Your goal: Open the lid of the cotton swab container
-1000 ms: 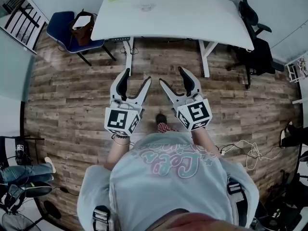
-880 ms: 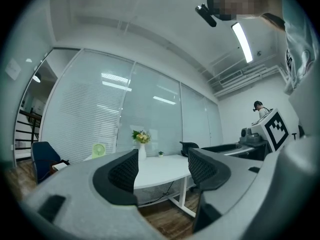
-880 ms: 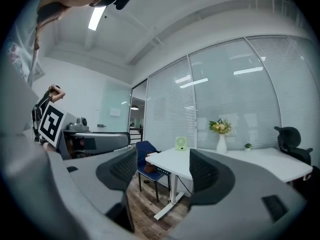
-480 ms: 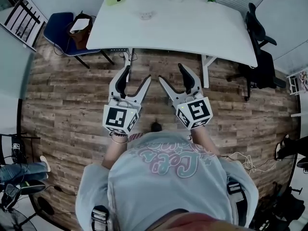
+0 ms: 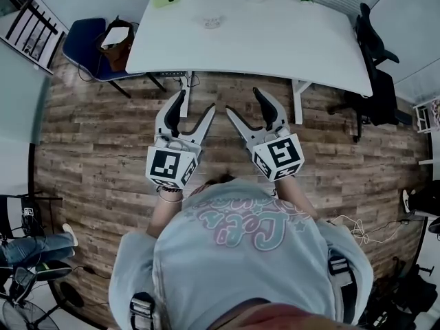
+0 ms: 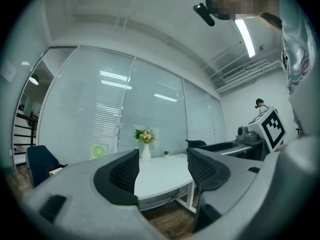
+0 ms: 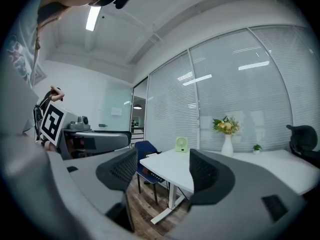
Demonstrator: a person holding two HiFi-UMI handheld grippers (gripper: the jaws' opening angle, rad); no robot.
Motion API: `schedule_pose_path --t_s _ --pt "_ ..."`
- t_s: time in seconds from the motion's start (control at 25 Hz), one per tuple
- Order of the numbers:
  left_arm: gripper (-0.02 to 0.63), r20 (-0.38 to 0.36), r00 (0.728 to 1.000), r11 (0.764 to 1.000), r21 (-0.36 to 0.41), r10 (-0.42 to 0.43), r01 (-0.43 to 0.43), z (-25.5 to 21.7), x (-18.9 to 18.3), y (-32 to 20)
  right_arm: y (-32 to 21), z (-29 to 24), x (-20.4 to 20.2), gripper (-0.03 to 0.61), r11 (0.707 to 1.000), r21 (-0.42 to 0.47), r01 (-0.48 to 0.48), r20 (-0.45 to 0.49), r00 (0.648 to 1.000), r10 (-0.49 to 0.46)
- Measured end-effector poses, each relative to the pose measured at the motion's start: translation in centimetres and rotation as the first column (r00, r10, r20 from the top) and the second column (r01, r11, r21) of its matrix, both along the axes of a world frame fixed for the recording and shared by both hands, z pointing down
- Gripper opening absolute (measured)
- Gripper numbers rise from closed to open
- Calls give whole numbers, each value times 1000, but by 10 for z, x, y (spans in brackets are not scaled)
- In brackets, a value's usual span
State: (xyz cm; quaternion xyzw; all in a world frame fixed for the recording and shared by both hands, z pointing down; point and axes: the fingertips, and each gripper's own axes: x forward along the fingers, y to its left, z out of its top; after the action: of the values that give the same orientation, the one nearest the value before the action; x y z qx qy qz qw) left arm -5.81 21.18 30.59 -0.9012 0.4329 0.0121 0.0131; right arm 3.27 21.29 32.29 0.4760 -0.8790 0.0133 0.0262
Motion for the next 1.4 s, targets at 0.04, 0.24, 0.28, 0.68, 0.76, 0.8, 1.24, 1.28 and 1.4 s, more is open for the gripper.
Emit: schedule_pose_path --t_s 0.04,0.24,0.28,0.68,0.76,0.8,1.24,1.28,1.4 --pt "285 3 1000 1000 2 -2 2 -1 -1 -2 -2 0 0 314 1000 1 -2 4 1000 2" --pt "285 37 999 999 -32 20 -18 8 1 -10 -10 5 1 311 1000 -28 -13 45 999 14" --pt "285 39 999 999 -37 21 -20 11 2 -11 -11 6 1 310 999 -33 -14 55 998 16" --pt "285 22 1000 1000 -27 18 -17 11 16 -25 -27 7 15 310 1000 -19 -6 41 999 7" --pt "285 23 1000 1000 -28 9 -8 15 18 -25 -27 9 19 310 1000 -20 -1 45 999 2" --pt "285 24 1000 1000 -30 2 -2 17 19 -24 -28 10 21 310 1000 -22 3 48 999 -2" --pt "285 -6 999 998 -49 -43 43 32 12 -44 -46 25 15 310 998 -35 50 28 998 -49" --pt "285 -7 999 998 -48 -39 38 34 13 -50 -51 27 15 310 998 -36 48 26 999 -47" --pt "285 -5 1000 999 -45 -24 24 40 15 -71 -70 32 16 310 999 -34 39 19 999 -39"
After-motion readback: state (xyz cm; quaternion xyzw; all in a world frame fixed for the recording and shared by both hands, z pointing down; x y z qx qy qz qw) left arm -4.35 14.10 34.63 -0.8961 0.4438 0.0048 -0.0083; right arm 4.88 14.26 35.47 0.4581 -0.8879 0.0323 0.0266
